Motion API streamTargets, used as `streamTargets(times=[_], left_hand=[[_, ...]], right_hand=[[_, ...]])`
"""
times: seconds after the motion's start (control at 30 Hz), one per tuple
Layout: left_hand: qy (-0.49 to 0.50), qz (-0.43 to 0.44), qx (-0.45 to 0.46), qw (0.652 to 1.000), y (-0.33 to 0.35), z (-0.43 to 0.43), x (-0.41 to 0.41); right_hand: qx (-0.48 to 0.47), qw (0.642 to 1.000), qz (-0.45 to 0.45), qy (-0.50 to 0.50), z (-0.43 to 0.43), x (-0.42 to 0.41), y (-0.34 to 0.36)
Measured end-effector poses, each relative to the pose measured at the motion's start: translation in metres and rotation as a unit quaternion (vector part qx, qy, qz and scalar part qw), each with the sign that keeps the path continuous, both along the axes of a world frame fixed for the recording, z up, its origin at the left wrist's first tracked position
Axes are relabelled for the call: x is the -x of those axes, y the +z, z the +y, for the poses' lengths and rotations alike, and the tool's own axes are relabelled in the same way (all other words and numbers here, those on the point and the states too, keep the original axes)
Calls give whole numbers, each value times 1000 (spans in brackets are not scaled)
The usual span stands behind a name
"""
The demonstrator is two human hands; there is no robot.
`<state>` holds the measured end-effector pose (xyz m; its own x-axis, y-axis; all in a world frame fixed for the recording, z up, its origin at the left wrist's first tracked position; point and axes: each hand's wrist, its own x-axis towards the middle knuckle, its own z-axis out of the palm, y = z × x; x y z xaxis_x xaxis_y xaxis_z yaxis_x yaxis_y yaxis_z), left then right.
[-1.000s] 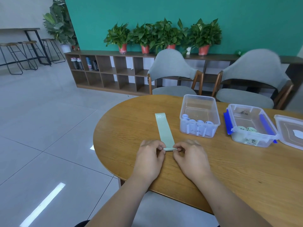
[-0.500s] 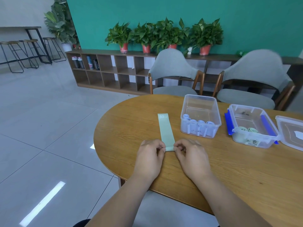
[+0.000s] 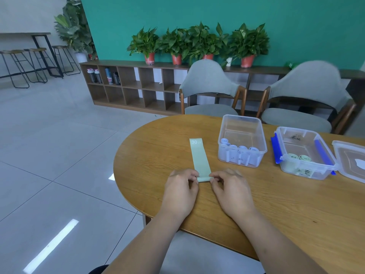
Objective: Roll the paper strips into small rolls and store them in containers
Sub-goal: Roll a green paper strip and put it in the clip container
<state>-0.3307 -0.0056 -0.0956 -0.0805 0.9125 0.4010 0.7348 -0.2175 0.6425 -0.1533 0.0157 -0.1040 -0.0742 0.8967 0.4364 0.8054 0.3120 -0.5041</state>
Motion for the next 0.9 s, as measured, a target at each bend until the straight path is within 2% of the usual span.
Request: streamTargets(times=[0.13,0.33,0.53,0.9], left_hand=[[-2,-13,3,1000,-2,1,0],[-6,19,-19,1000,-5,3,-1],[-10,29,-16,999,-3,2,-1],[-2,3,-6,1000,-4,2,-1]], right_hand=[[-1,1000,3,-3,1,0,0],[-9,1000,-12,2,1,0,-2],[-15,1000,11,7,0,-2,-2],[-22,1000,5,-1,1,-1,-3]])
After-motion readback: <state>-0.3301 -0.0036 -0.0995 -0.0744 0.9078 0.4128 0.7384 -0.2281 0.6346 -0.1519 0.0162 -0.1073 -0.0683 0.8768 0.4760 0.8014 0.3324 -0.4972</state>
